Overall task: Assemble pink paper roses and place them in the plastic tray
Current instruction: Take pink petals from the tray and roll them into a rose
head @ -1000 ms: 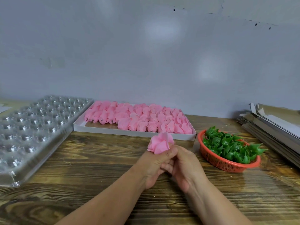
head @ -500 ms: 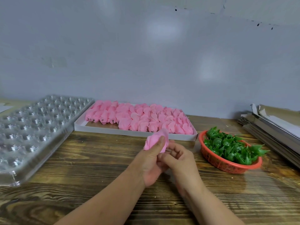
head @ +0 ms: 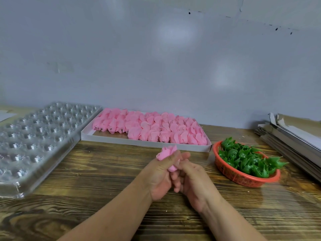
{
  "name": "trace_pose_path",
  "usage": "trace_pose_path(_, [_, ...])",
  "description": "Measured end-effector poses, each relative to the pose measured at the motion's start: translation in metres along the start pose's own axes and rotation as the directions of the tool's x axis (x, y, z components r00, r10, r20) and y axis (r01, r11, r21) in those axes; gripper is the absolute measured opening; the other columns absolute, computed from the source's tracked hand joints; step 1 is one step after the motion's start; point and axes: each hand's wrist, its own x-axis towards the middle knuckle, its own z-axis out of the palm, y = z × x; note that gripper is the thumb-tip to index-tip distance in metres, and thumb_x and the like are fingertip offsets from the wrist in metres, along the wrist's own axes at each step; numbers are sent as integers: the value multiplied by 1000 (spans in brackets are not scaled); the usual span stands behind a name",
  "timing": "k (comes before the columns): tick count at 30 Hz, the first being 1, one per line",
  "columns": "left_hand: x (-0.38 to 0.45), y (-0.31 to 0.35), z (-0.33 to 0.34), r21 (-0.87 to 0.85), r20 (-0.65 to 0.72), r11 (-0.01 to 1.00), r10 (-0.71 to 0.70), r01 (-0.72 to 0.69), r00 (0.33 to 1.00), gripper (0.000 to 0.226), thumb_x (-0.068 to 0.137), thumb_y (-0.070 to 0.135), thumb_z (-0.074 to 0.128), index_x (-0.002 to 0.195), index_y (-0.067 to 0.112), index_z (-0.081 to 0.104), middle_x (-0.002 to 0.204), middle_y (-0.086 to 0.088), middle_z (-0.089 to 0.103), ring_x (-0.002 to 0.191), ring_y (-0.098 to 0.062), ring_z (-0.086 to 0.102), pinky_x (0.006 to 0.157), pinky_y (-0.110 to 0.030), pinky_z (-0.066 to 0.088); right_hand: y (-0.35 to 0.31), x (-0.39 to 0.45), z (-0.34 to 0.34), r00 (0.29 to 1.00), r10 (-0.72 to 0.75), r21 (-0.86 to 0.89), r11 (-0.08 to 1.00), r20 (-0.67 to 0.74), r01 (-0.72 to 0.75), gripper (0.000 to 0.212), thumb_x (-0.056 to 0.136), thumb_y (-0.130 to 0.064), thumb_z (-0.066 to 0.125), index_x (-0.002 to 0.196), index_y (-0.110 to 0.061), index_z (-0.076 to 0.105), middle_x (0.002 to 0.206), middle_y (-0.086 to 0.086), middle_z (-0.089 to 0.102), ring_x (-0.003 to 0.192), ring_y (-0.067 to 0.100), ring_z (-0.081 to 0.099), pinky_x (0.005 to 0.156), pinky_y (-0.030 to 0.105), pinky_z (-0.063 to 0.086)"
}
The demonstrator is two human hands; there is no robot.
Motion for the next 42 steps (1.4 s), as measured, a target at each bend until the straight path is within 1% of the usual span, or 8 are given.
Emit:
trace_pose_path(6, [4, -2, 0, -40, -48, 998, 49, -50, 998, 51, 72, 42, 67, 106, 4, 68, 58, -5, 48, 45, -11, 44, 39, -20, 29, 3, -1, 0, 986, -164, -33, 986, 25, 164, 3, 79, 0, 64, 77, -1, 66, 57, 9, 59, 49, 13, 52, 42, 20, 43])
trace_pose_path(10, [1, -1, 3, -3, -55, 999, 52, -52, 997, 47, 67, 42, 70, 99, 7, 71, 75, -6, 64, 56, -12, 52, 42, -19, 32, 7, -1, 3, 962, -274, -122, 954, 12, 274, 15, 81, 10, 60, 81, -3, 67, 55, 3, 61, 48, 8, 51, 44, 18, 42])
trace_pose_path(15, [-1, 0, 2, 88, -37, 996, 35, -31, 999, 56, 67, 46, 67, 106, 7, 68, 49, -2, 42, 38, -13, 36, 37, -21, 30, 3, -1, 0, 991, -97, -3, 995, 91, 98, 11, 65, -17, 71, 58, -11, 64, 52, 8, 53, 40, 11, 42, 38, 20, 37])
trace_pose_path(19, [-4, 3, -2, 50, 21, 999, 14, -16, 1000, 59, 65, 43, 69, 111, 6, 66, 53, -5, 58, 34, -15, 41, 38, -24, 39, 1, -1, -1, 991, 31, 29, 999, 134, -35, 19, 70, -29, 65, 64, -11, 66, 52, 7, 52, 41, 12, 42, 36, 20, 31])
trace_pose_path(22, [-2, 3, -2, 29, -10, 999, 21, -21, 1000, 54, 69, 42, 67, 109, 6, 68, 48, -8, 44, 34, -17, 39, 37, -22, 36, 1, -3, 1, 994, -39, -44, 998, 105, 44, 15, 83, -16, 60, 72, -7, 64, 58, 10, 55, 45, 14, 46, 38, 21, 37])
trace_pose_path(28, [-1, 3, 2, 23, -64, 999, 45, -44, 997, 49, 63, 41, 71, 100, 9, 70, 69, -8, 64, 52, -15, 51, 41, -18, 30, 9, -2, 3, 947, -320, -224, 921, 27, 318, 10, 79, 12, 62, 88, 12, 58, 63, 19, 52, 52, 21, 46, 45, 21, 43])
trace_pose_path(35, [-1, 3, -1, 87, -58, 996, 15, -10, 998, 52, 71, 43, 66, 108, 6, 67, 49, -1, 58, 33, -16, 37, 36, -23, 34, 2, -5, 1, 989, -106, -90, 989, 103, 115, 24, 88, -8, 56, 65, -8, 63, 56, 9, 56, 43, 13, 44, 41, 23, 37])
trace_pose_path(42, [1, 5, 1, -94, -90, 994, 55, -63, 994, 43, 66, 25, 72, 101, 0, 67, 80, -13, 71, 68, -22, 68, 67, -30, 58, 9, -3, 2, 910, -413, -467, 800, 25, 376, 15, 73, 2, 69, 82, -7, 60, 59, 2, 53, 55, 14, 44, 48, 24, 38])
